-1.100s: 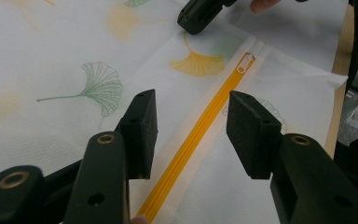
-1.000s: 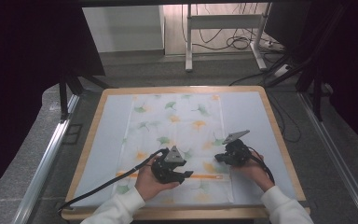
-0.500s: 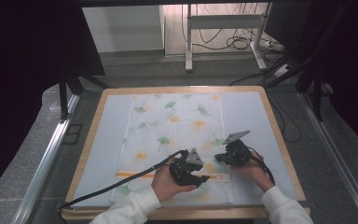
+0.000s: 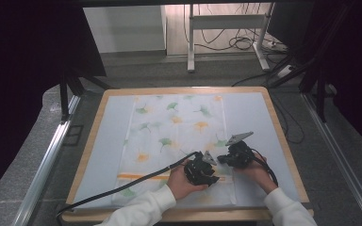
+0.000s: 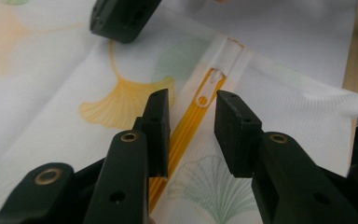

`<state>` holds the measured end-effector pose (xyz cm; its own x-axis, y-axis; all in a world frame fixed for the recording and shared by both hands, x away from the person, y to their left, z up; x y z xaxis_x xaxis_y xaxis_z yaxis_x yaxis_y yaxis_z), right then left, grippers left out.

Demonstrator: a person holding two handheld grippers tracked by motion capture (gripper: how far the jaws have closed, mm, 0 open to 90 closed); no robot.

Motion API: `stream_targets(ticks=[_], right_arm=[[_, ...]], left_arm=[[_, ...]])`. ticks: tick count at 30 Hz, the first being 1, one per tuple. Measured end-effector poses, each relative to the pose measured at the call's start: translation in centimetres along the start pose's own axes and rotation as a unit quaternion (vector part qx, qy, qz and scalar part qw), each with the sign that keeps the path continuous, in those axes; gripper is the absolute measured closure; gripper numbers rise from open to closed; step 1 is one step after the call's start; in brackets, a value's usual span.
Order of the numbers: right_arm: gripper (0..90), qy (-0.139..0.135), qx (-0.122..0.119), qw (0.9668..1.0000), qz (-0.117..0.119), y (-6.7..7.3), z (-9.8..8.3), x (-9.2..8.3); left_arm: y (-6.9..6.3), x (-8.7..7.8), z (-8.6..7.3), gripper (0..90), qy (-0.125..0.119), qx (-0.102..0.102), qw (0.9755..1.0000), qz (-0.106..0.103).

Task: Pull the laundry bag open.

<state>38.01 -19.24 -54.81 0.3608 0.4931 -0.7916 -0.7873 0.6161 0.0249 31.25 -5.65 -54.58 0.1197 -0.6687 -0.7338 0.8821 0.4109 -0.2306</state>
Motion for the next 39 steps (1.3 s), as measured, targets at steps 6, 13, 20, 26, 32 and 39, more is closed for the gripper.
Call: stream_targets(ticks=[6,13,20,26,32,39], right_arm=[[88.8,-0.001,0.001,1.0000,0.001,0.0,0.0,0.0],[88.9,-0.001,0.003,1.0000,0.005,-0.1,0.0,0.0],[88.8,-0.003,0.005,1.0000,0.001,0.0,-0.1,0.0],[88.9,-0.004,0.006,1.0000,0.004,-0.1,-0.1,0.0],[88.8,-0.003,0.005,1.0000,0.004,-0.1,-0.1,0.0],[88.9,-0.004,0.006,1.0000,0.003,-0.1,-0.1,0.0]], left_arm=[[0.5,0.8,0.2,69.0,-0.012,-0.009,0.9997,-0.018],[-0.6,1.1,0.7,66.5,0.014,0.048,0.9987,-0.006],[-0.1,1.4,1.0,64.3,0.020,0.030,0.9993,0.012],[-0.8,1.6,0.9,65.1,0.022,0.058,0.9977,0.029],[-1.3,1.8,0.9,82.4,0.023,0.093,0.9946,0.040],[-0.9,1.7,0.9,83.7,0.018,0.078,0.9965,0.023]])
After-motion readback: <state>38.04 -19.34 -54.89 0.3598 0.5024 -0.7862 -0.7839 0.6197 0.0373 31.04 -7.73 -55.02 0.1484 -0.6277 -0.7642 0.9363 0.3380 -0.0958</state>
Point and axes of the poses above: each handheld gripper's, and its own axes: x roughly forward along the jaws, z roughly out of its top, y roughly to its left, the point moved 4 cm from there along x, roughly forward along the jaws, and after that the axes turned 5 degrees about -z, right-handed, at the moved point
